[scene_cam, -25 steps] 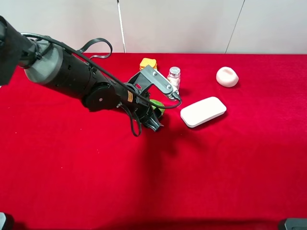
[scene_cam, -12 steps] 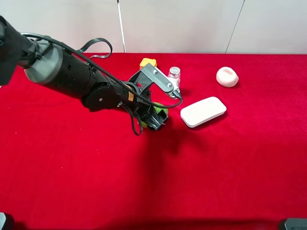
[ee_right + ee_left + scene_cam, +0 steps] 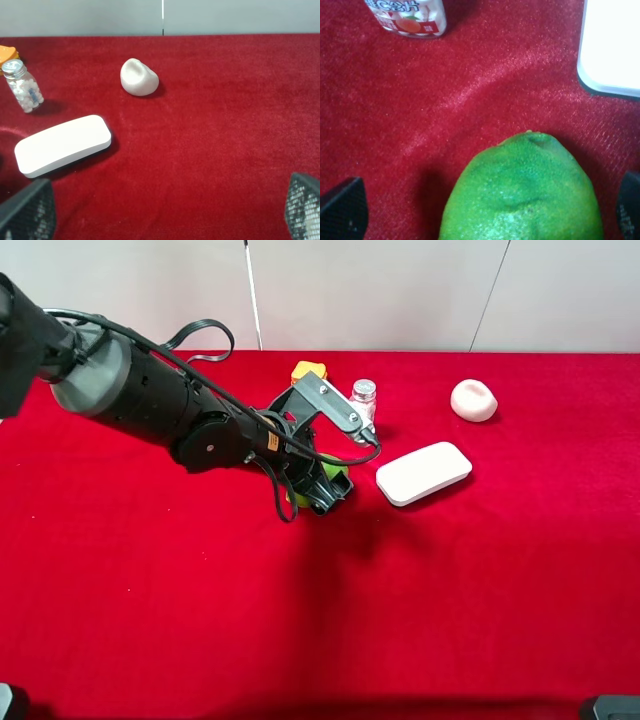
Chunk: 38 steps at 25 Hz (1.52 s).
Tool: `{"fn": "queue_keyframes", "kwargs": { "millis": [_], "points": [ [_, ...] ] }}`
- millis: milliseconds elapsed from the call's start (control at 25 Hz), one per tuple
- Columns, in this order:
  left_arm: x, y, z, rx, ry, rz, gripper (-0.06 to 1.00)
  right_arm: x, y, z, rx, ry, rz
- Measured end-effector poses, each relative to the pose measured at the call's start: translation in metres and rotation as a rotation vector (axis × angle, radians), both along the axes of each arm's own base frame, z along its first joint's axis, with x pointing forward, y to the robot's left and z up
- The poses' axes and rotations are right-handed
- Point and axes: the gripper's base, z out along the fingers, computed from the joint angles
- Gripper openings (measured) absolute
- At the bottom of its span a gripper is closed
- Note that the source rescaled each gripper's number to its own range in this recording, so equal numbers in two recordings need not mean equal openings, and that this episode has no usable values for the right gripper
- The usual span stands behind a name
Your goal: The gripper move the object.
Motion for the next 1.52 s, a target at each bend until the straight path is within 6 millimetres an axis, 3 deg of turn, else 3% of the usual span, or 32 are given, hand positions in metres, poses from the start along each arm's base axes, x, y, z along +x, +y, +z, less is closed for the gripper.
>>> {"fn": "queue_keyframes", "kwargs": {
  "millis": [280, 680, 1000, 1520],
  "points": [
    [0.0, 0.0, 0.003, -0.004, -0.005, 0.0, 0.99, 0.0, 0.0, 0.0, 0.0, 0.0, 0.0],
    [-0.005, 0.008, 0.044, 0.024, -0.005, 0.015, 1.0, 0.0, 0.0, 0.0, -0.001, 0.001, 0.0],
    [-0.021, 0.029, 0.091, 0.094, 0.063, 0.065, 1.0, 0.0, 0.0, 0.0, -0.001, 0.001, 0.0],
    [-0.074, 0.087, 0.173, 0.185, 0.186, 0.171, 1.0, 0.0, 0.0, 0.0, -0.001, 0.001, 0.0]
  ]
}}
